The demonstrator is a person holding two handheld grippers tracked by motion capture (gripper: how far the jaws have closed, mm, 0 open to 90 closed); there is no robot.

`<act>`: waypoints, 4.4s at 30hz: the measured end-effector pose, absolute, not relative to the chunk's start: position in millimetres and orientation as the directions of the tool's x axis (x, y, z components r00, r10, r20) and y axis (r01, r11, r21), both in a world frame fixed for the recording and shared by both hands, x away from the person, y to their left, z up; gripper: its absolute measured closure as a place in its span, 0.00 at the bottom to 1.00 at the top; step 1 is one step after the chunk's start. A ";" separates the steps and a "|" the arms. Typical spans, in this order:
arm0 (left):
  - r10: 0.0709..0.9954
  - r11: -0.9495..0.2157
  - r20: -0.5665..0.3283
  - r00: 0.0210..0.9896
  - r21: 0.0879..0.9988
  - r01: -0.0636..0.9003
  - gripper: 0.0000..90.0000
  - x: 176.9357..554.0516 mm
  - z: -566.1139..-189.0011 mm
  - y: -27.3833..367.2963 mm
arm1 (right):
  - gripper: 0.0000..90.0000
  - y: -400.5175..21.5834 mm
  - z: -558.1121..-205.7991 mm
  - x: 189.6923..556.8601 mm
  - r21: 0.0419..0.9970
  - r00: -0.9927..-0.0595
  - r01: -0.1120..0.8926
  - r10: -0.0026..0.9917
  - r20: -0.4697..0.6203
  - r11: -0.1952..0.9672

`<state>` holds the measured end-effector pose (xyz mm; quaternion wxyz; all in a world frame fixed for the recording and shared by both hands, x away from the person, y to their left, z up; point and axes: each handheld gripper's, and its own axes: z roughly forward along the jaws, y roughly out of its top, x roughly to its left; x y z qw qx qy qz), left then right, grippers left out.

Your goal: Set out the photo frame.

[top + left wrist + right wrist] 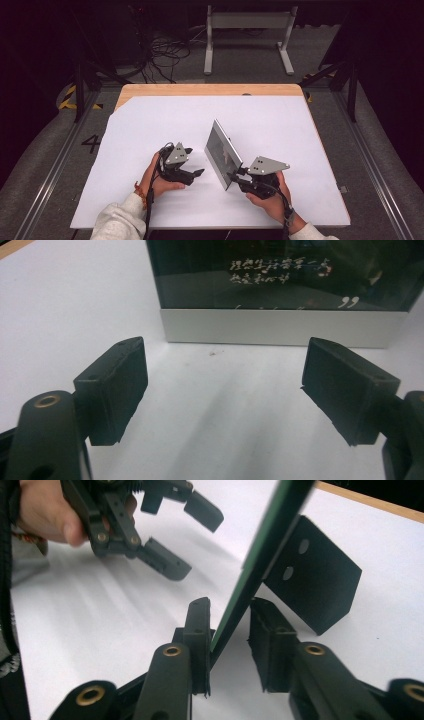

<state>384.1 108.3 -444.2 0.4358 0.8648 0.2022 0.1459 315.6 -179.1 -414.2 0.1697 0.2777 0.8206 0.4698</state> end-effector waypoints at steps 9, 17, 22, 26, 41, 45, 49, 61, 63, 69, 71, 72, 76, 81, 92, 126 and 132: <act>0.463 -0.538 0.077 0.883 0.816 0.211 0.20 387.6 -444.2 105.7 | 0.74 -161.9 -430.1 321.8 0.841 -0.764 0.324 0.644 -0.039 0.434; 0.451 -0.519 0.045 0.891 0.825 0.221 0.18 396.6 -444.7 98.3 | 0.78 -168.1 -431.2 329.3 0.839 -0.786 0.340 0.618 0.007 0.424; 0.447 -0.515 0.037 0.894 0.828 0.223 0.18 399.6 -445.2 97.0 | 0.79 -173.2 -429.9 334.5 0.832 -0.807 0.333 0.591 0.009 0.443; 0.449 -0.516 0.045 0.893 0.829 0.217 0.18 403.0 -446.2 95.1 | 0.82 -176.1 -428.8 337.2 0.828 -0.809 0.332 0.588 0.004 0.452; 0.417 -0.493 0.021 0.909 0.845 0.207 0.16 419.6 -441.6 84.5 | 0.79 -193.1 -425.9 328.0 0.826 -0.793 0.352 0.609 0.014 0.439; 0.414 -0.485 0.004 0.910 0.848 0.217 0.16 424.5 -443.0 80.9 | 0.84 -198.0 -422.6 322.3 0.840 -0.790 0.341 0.613 0.013 0.422; 0.405 -0.481 -0.009 0.914 0.848 0.221 0.17 426.0 -443.4 79.2 | 0.87 -196.8 -422.1 319.6 0.842 -0.791 0.328 0.612 -0.003 0.428; 0.390 -0.500 -0.040 0.920 0.830 0.248 0.16 430.1 -449.7 73.9 | 0.84 -196.1 -422.6 318.4 0.847 -0.780 0.321 0.626 -0.018 0.425; 0.391 -0.501 -0.036 0.920 0.830 0.245 0.16 430.1 -450.1 72.5 | 0.84 -196.2 -422.3 318.1 0.847 -0.779 0.319 0.627 -0.021 0.425; 0.394 -0.504 -0.036 0.919 0.827 0.248 0.16 431.8 -451.8 70.7 | 0.81 -195.4 -422.1 318.4 0.851 -0.770 0.323 0.638 -0.019 0.415; 0.399 -0.492 -0.042 0.916 0.833 0.253 0.15 432.8 -451.6 71.8 | 0.81 -195.4 -421.9 318.9 0.851 -0.768 0.325 0.640 -0.017 0.412; 0.396 -0.488 -0.050 0.917 0.834 0.256 0.15 433.9 -451.5 72.3 | 0.81 -195.1 -422.0 319.4 0.852 -0.768 0.325 0.640 -0.015 0.410; 0.374 -0.501 -0.054 0.926 0.828 0.251 0.16 434.2 -451.9 70.5 | 0.83 -193.0 -422.1 319.9 0.852 -0.767 0.321 0.642 -0.022 0.413; 0.377 -0.512 -0.043 0.925 0.823 0.247 0.16 433.1 -451.5 69.5 | 0.87 -190.7 -422.5 317.8 0.850 -0.768 0.311 0.639 -0.039 0.425; 0.376 -0.538 -0.028 0.926 0.807 0.243 0.23 429.6 -448.5 73.3 | 0.89 -194.3 -423.6 319.8 0.853 -0.762 0.322 0.647 -0.024 0.411; 0.371 -0.540 -0.006 0.928 0.812 0.221 0.29 404.1 -440.3 98.7 | 0.87 -202.7 -423.3 322.3 0.846 -0.748 0.338 0.663 -0.024 0.412; 0.381 -0.505 0.003 0.925 0.838 0.205 0.29 405.4 -438.6 91.9 | 0.91 -210.0 -419.4 316.9 0.850 -0.745 0.336 0.666 -0.023 0.405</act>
